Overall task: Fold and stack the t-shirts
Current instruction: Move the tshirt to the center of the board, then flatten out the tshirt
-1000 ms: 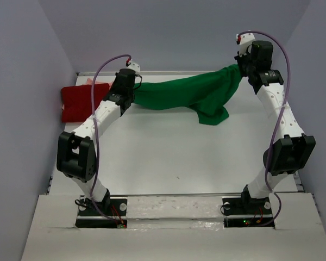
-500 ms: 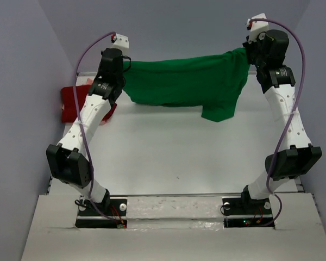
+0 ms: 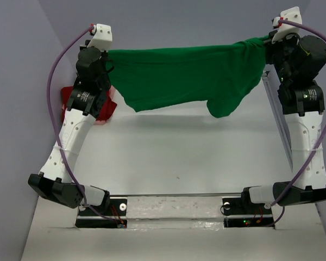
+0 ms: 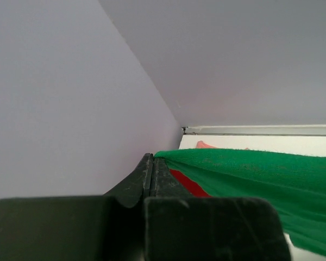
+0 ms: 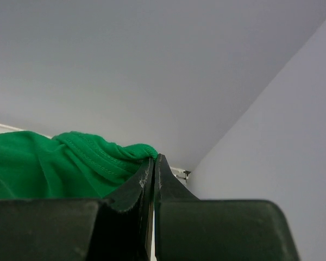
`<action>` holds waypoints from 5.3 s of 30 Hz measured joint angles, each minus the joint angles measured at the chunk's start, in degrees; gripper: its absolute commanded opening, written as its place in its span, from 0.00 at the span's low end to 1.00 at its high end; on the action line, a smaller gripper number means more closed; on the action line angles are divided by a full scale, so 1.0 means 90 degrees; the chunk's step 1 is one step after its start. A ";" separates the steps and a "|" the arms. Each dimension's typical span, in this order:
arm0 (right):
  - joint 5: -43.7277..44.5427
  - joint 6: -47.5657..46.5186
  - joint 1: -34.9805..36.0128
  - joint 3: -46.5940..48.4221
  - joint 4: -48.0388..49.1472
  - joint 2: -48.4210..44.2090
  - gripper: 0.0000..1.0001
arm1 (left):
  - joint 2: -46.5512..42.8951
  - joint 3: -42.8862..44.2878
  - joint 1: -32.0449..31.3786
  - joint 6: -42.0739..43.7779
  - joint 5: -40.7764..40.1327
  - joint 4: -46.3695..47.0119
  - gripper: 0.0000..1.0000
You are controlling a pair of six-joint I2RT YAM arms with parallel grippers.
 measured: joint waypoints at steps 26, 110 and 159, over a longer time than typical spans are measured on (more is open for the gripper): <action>-0.0109 0.0051 -0.0049 0.0777 -0.0051 0.2363 0.00 | 0.1923 0.0748 0.0087 0.0495 -0.0107 0.0372 0.00; -0.1542 0.1103 -0.0828 0.1892 -0.1923 0.6611 0.53 | 0.3886 -0.0556 -0.0078 -0.0476 0.4364 0.0687 0.99; -0.3531 0.1217 -0.1506 0.3043 -0.2288 0.7919 0.00 | 0.2931 -0.1615 -0.0731 -0.0148 0.3143 0.0933 0.99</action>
